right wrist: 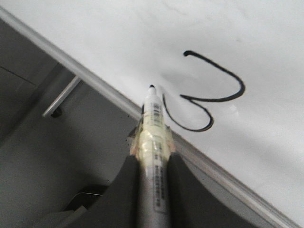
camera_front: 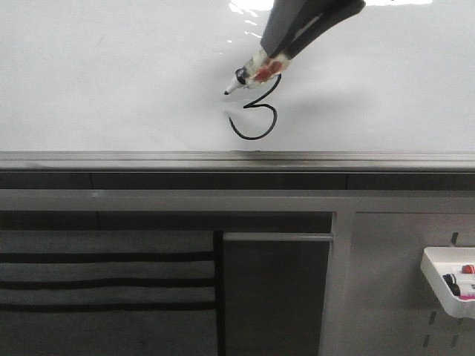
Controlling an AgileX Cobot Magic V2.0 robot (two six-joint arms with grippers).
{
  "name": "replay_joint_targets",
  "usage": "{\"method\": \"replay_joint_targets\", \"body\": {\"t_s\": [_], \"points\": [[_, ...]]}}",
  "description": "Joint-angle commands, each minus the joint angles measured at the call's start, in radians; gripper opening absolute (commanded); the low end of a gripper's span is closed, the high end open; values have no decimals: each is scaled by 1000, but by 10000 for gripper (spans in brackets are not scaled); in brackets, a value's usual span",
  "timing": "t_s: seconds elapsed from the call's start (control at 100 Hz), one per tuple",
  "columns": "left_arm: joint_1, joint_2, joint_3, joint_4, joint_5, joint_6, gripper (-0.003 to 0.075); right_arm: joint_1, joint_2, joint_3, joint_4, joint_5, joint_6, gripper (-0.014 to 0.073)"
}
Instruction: Write number 3 on whiteboard
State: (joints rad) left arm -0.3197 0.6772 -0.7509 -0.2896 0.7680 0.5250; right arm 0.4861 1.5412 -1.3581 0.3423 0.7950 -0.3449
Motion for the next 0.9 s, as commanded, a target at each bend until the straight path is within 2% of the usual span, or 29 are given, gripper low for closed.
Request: {"method": "replay_joint_targets", "body": {"t_s": [0.0,0.16,0.27,0.41,0.47,0.55,0.69,0.89], "points": [[2,-2,-27,-26,-66,-12,386,30,-125,39,28,-14,-87,-38],[2,-2,-27,-26,-66,-12,386,123,-278,240,28,-96,-291,-38],[2,-2,-27,-26,-77,-12,386,172,-336,318,28,-176,-300,-39],[2,0,-27,-46,-77,-5,386,209,-347,328,28,-183,-349,-39],[-2,12,-32,-81,-55,56,386,230,-347,328,28,-187,-427,-39],[-23,48,-47,-176,-7,230,386,261,-347,328,28,-188,-537,-39],[-98,138,-88,-309,55,482,370,299,-347,328,28,-203,-651,-39],[-232,321,-172,-307,61,563,344,310,-347,324,28,-230,-679,-39]]}}
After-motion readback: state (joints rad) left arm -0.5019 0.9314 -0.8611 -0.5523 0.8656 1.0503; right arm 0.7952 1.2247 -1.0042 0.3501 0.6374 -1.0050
